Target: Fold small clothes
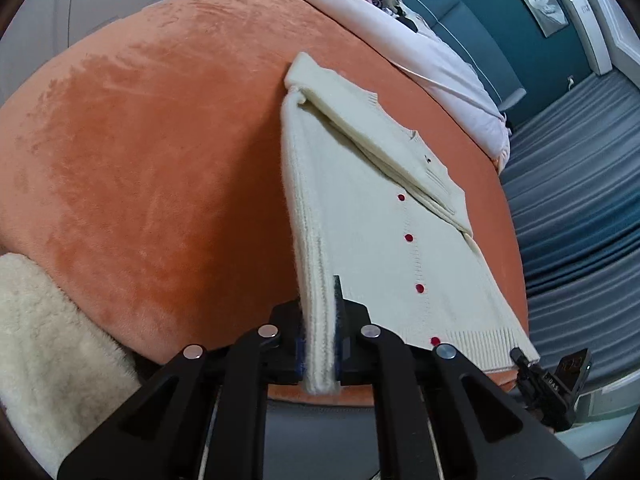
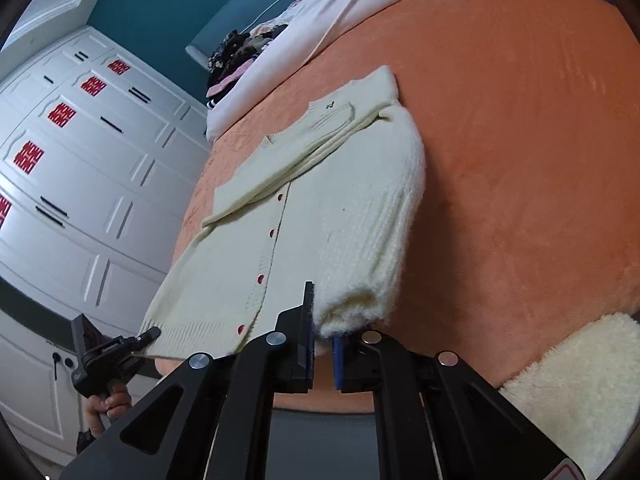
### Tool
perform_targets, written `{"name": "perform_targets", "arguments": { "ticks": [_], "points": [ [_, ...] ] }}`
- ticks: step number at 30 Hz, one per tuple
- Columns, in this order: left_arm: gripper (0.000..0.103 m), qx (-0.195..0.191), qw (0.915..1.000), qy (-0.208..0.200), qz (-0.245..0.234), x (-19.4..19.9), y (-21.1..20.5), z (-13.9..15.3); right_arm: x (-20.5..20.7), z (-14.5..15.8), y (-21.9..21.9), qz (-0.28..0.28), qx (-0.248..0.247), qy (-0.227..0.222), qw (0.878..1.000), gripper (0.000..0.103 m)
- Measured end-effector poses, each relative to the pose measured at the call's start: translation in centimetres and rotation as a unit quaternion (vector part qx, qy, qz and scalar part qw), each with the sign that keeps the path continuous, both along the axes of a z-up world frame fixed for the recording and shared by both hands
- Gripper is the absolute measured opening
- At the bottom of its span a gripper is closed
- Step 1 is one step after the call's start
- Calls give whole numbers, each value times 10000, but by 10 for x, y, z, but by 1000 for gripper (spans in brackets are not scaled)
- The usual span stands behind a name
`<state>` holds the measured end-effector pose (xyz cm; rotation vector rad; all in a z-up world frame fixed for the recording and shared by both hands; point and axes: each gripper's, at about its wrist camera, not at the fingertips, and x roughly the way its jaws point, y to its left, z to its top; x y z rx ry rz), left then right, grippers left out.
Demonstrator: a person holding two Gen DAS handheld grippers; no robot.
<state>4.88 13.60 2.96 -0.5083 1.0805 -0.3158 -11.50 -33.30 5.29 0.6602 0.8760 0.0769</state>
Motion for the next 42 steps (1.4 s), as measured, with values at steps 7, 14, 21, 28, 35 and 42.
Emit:
{"name": "perform_targets", "arguments": {
  "ticks": [7,14,21,28,35,42],
  "points": [
    [8,335,9938,830,-664,-99,18,-10,-90,-3,32,1432,-272,892,9853,7],
    [8,-139,9956,823,-415,-136,40,36,-129,36,48,1927,161,644,9790,7],
    [14,-180,9966,-804,-37,18,12,72,30,51,-26,540,-2,-1123,9922,10],
    [67,732,9912,-780,778,89,2,-1,65,-17,-41,-1392,8,-979,9854,41],
    [88,853,9939,-577,397,88,-1,-31,67,-38,-40,-1325,-628,-437,9882,58],
    [82,731,9969,-144,251,122,-24,-59,111,-67,-38,-1005,-809,108,9916,64]
  ]
}}
